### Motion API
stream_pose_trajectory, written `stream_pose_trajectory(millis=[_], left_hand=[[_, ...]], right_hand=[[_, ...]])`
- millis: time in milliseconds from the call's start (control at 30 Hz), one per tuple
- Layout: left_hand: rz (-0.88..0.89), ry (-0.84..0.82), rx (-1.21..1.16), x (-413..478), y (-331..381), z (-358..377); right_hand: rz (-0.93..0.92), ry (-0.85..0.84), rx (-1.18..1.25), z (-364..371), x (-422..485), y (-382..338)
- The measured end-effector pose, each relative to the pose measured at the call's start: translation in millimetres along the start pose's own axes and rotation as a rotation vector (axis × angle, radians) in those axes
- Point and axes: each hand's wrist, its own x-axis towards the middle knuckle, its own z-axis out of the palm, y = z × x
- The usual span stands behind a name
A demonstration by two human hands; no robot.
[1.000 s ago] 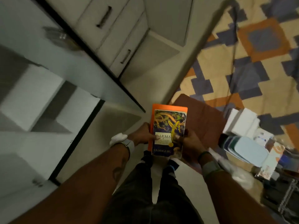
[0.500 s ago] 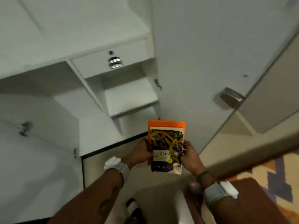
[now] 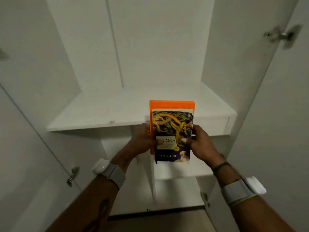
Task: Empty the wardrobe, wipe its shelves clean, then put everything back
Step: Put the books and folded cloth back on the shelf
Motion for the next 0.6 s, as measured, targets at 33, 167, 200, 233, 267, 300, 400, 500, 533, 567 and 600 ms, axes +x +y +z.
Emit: stream_pose_trajectory(millis=[33,167,200,233,267,300,400,500,533,567,600], left_hand=[[0.017,0.044,-0.015,15.9,7.9,-16.0],[0.063,0.202,0.001,91.0,29.0,-72.1],[0.081,0.215,0.004,109.2,34.3,-83.0],[0.097,0.233,0.006,127.2,39.6,-92.9],[0.102,0.251,0.012,145.3,42.8,-102.6],[0.099,0.263,0.011,159.3,44.8,-110.7],[0.072,0.284,0.037,203.4,37.9,-128.1],[0.005,0.284,0.038,229.4,9.6,-124.7],[-0.023,0.285,0.016,235.7,-2.5,-120.6],[-0.032,0.287,-0.009,238.8,-11.3,-116.7],[-0.034,0.298,-0.018,242.7,-17.9,-114.7]], right_hand=[[-0.043,-0.004,-0.01,2.2,23.0,-15.7],[-0.18,-0.003,-0.043,10.4,119.9,-67.9],[-0.215,0.003,-0.062,12.8,143.5,-78.1],[-0.244,0.002,-0.073,16.9,167.2,-85.8],[-0.269,-0.002,-0.079,21.6,189.3,-92.2],[-0.279,-0.013,-0.079,26.0,207.4,-94.6],[-0.313,-0.05,-0.073,41.0,260.4,-90.8],[-0.323,-0.128,-0.104,57.4,289.2,-64.9],[-0.319,-0.154,-0.109,63.1,294.6,-54.7],[-0.317,-0.165,-0.103,67.1,295.7,-46.7],[-0.327,-0.163,-0.101,70.3,299.0,-39.9]])
